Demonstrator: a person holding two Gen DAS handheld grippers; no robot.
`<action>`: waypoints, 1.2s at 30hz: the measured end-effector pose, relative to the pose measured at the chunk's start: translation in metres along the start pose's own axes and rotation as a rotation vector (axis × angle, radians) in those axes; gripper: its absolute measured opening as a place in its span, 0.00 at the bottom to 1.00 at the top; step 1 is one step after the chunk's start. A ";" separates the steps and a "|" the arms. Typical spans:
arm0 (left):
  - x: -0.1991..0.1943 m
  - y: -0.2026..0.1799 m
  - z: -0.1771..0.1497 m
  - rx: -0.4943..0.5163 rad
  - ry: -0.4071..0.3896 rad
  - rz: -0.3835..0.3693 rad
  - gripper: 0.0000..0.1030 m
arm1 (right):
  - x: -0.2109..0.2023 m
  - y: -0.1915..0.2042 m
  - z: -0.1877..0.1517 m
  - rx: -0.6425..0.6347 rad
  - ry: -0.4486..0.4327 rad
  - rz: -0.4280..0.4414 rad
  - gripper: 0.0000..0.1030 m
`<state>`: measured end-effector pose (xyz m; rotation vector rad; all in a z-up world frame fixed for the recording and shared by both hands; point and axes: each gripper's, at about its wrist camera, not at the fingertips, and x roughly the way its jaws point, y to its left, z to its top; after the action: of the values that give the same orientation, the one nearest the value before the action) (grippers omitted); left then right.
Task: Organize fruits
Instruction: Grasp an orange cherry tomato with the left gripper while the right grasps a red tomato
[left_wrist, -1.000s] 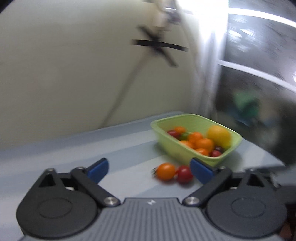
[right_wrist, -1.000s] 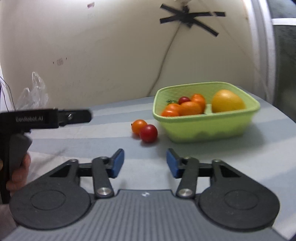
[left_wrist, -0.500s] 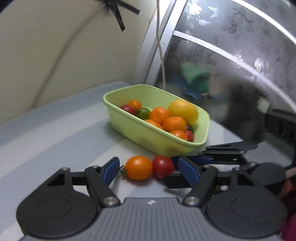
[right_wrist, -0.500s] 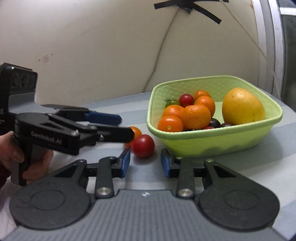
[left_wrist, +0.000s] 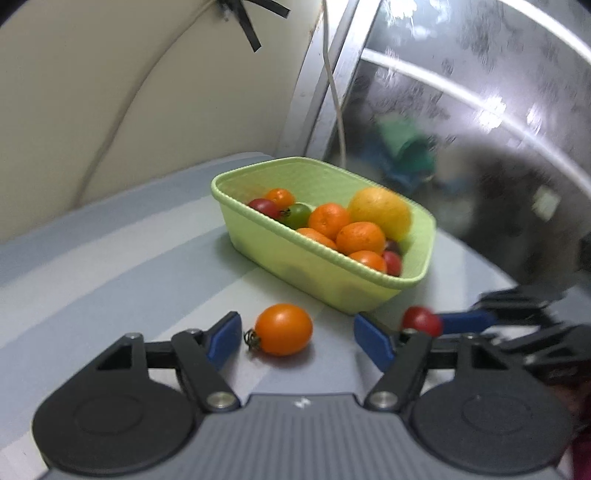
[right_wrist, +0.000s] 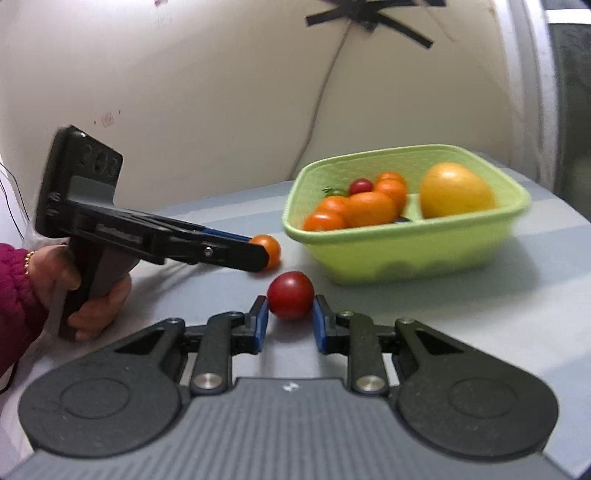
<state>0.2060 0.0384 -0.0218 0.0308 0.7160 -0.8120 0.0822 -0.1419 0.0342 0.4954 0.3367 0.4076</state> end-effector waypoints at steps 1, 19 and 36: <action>0.002 -0.006 0.000 0.028 0.003 0.023 0.52 | -0.004 -0.003 -0.002 0.003 -0.007 -0.013 0.28; -0.055 -0.112 -0.060 -0.053 -0.078 0.228 0.43 | -0.038 -0.009 -0.020 -0.049 -0.017 0.065 0.27; -0.015 -0.057 -0.019 -0.075 -0.040 0.398 0.29 | -0.056 -0.026 -0.041 0.011 -0.018 0.095 0.29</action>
<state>0.1499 0.0134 -0.0136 0.0865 0.6738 -0.4042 0.0250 -0.1727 -0.0013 0.5272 0.2993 0.4930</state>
